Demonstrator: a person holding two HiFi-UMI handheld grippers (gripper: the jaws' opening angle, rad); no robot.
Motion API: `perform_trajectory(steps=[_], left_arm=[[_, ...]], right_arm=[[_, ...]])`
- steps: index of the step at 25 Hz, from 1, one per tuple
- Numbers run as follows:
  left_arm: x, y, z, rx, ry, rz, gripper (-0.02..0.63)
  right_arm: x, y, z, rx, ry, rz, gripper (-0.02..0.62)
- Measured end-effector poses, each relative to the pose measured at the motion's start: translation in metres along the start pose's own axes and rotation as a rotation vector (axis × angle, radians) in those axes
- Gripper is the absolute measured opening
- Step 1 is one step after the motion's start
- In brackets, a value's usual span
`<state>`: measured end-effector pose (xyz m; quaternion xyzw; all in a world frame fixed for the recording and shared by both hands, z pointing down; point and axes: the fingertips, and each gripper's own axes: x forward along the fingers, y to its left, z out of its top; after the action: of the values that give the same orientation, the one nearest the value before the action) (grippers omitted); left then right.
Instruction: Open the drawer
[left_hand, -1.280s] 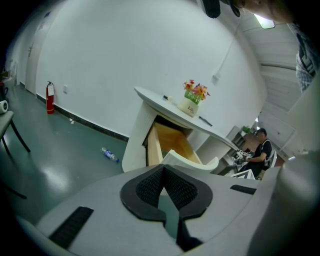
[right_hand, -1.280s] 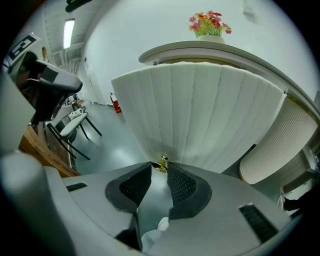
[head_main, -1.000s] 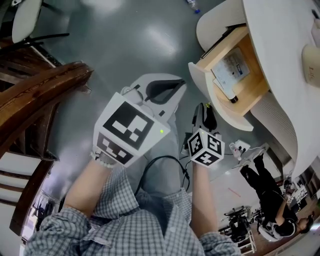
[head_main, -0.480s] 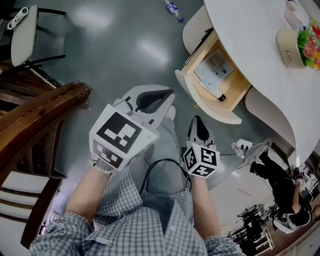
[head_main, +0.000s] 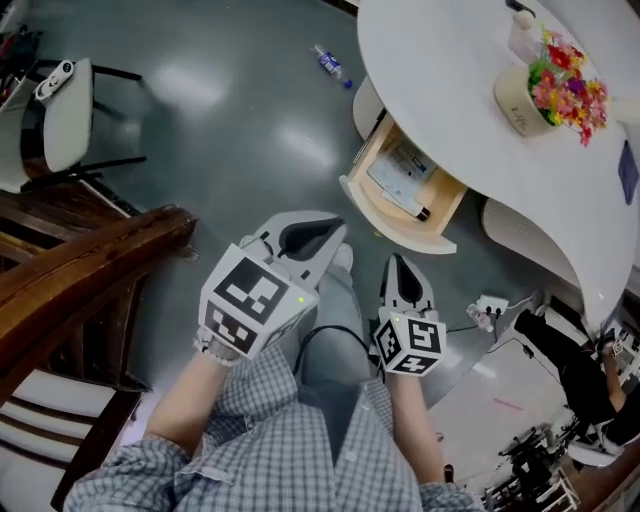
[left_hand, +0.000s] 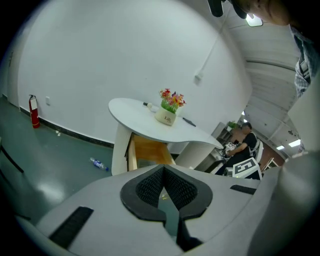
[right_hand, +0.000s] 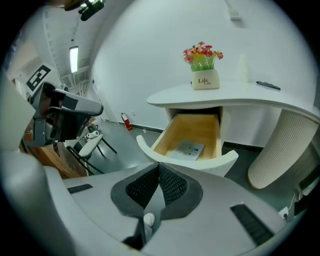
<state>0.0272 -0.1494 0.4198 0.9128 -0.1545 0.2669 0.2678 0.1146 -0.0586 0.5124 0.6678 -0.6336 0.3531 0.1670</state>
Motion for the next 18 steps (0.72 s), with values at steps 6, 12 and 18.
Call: perform_trajectory(steps=[6,12,18], left_arm=[[-0.026,-0.016,0.026,0.027,-0.022,0.007,0.005],[-0.05,-0.028,0.046,0.041,-0.046,0.011,0.005],[-0.063,-0.048,0.075,0.071,-0.088,-0.008,0.005]], right_arm=[[-0.034,-0.002,0.036,0.015,-0.07,-0.011,0.009],[-0.064,0.004,0.073,0.003,-0.145,-0.017,0.009],[-0.091,0.004,0.109,-0.063,-0.205,-0.032,0.009]])
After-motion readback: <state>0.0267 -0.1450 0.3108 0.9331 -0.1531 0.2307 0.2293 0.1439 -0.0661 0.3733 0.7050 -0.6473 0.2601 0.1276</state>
